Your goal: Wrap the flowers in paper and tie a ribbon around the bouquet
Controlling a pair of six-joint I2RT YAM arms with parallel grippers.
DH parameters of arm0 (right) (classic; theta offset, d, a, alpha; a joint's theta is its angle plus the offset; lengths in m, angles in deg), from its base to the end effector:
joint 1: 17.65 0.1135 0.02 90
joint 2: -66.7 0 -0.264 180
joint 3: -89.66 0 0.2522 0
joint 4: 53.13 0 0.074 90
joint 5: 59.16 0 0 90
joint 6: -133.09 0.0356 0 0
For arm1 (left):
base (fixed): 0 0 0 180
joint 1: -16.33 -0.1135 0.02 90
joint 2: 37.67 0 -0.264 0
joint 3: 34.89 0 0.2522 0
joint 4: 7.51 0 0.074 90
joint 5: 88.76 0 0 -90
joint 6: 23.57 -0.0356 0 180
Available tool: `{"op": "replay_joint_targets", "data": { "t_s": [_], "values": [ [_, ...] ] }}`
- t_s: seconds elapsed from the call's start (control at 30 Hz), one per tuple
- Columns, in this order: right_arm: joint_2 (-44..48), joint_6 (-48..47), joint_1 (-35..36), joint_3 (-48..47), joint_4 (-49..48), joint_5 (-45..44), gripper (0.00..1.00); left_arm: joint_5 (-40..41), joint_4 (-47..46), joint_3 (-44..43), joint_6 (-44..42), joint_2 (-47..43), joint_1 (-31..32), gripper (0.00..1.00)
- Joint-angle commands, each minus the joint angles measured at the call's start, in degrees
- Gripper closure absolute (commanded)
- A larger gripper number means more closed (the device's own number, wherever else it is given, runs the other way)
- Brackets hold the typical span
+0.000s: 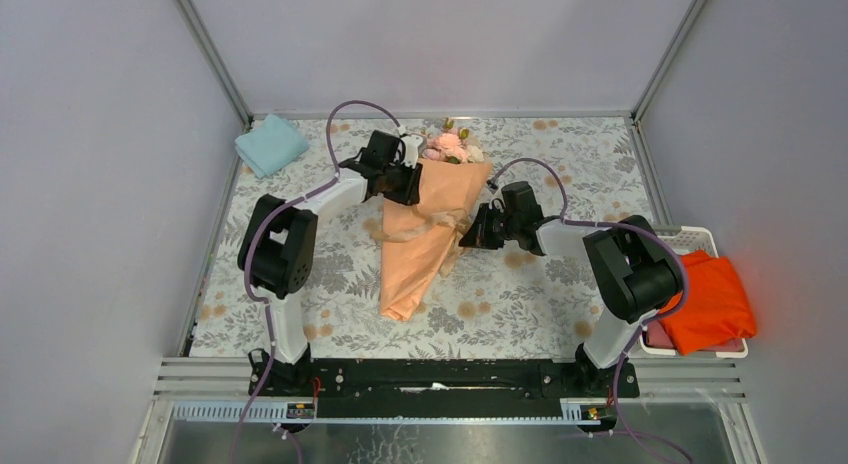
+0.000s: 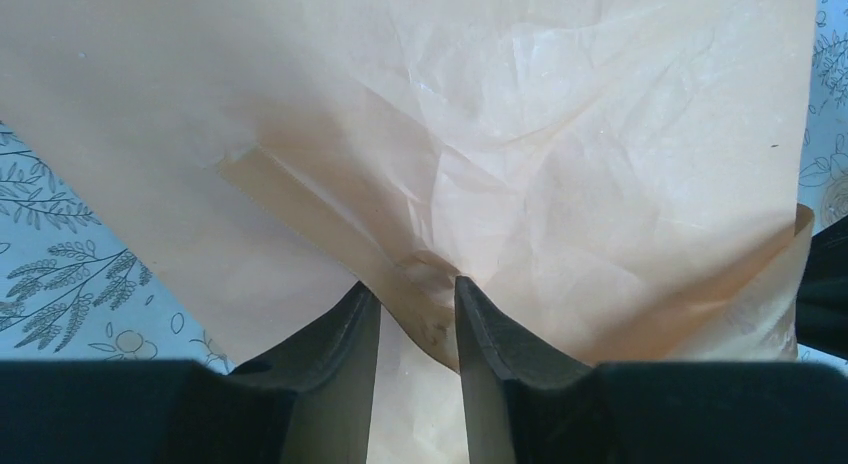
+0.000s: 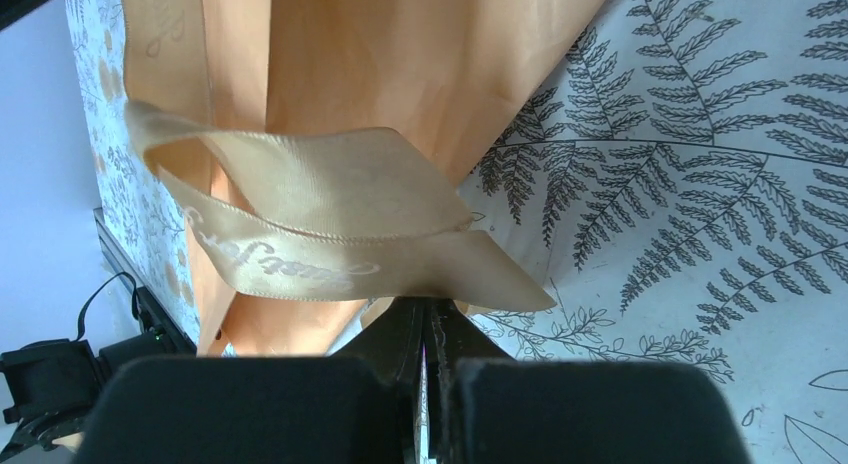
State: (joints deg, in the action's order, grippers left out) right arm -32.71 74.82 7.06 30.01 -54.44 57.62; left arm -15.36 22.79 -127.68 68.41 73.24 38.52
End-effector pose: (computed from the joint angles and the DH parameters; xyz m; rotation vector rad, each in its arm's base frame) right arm 0.3021 0.1567 0.1469 -0.1261 2.3680 1.0321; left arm 0.3903 -0.1702 0.2008 0.5605 2.3757 -0.5414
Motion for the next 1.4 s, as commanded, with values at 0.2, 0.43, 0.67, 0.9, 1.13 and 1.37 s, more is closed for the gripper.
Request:
{"op": "replay_joint_targets", "data": {
  "t_s": [0.2, 0.43, 0.67, 0.9, 1.13, 1.37],
  "values": [
    [-0.08, -1.80, 0.16, -2.43, 0.75, 2.44, 1.00, -1.66, -2.05, -1.77, -0.55, -2.19, -0.31, 0.82],
    [1.36, -2.66, -0.62, -2.61, 2.59, 1.64, 1.00, -1.26, -2.14, -2.67, 0.14, -2.13, -1.84, 1.00],
    [6.03, -2.42, -6.01, 1.69, 4.64, -0.09, 1.00, -1.09, -3.37, 0.38, -0.86, -4.21, -8.09, 1.00],
    [15.89, 6.08, -27.71, 15.80, -0.17, -0.39, 1.00, 2.81, -5.64, 9.28, -3.69, -7.48, -20.31, 1.00],
    [25.54, 7.81, -38.19, 18.13, 0.34, -6.67, 1.00, 8.16, -3.59, 17.98, -10.22, -12.75, -29.93, 1.00],
    [24.78, 5.06, -42.47, 12.78, 3.37, -8.32, 1.00, 15.58, -3.27, 24.98, -18.90, -16.51, -35.17, 1.00]
  ]
}}
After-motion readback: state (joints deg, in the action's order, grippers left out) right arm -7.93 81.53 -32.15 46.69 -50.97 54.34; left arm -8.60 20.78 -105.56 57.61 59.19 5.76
